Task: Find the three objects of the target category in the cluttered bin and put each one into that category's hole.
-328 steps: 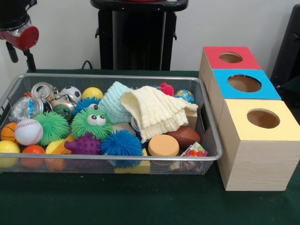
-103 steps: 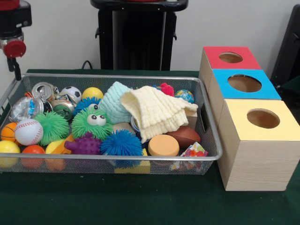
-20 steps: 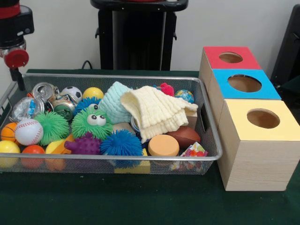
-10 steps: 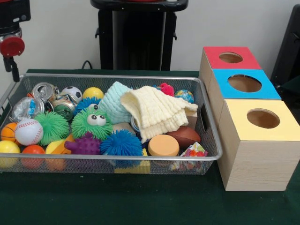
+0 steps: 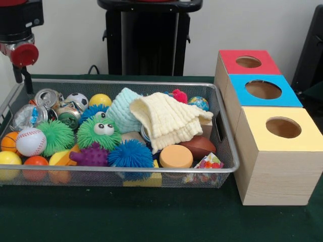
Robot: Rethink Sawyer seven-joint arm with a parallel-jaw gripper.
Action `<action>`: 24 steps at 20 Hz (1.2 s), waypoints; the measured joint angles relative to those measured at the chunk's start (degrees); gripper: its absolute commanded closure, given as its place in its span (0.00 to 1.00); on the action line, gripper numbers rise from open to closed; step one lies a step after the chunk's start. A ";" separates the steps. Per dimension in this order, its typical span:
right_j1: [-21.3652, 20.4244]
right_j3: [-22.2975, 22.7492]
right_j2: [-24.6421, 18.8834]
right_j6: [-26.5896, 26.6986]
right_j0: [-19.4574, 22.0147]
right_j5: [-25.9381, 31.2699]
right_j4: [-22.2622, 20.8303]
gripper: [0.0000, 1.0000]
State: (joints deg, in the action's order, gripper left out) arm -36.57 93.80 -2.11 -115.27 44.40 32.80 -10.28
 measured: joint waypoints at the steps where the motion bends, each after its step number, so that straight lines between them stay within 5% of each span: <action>1: 0.00 -0.08 -0.01 0.00 -0.18 0.12 0.15 0.00; 24: 11.10 -2.99 -0.77 0.00 5.05 -2.12 0.41 0.00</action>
State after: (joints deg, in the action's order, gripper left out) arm -25.46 90.80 -2.88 -115.27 49.44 30.68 -9.87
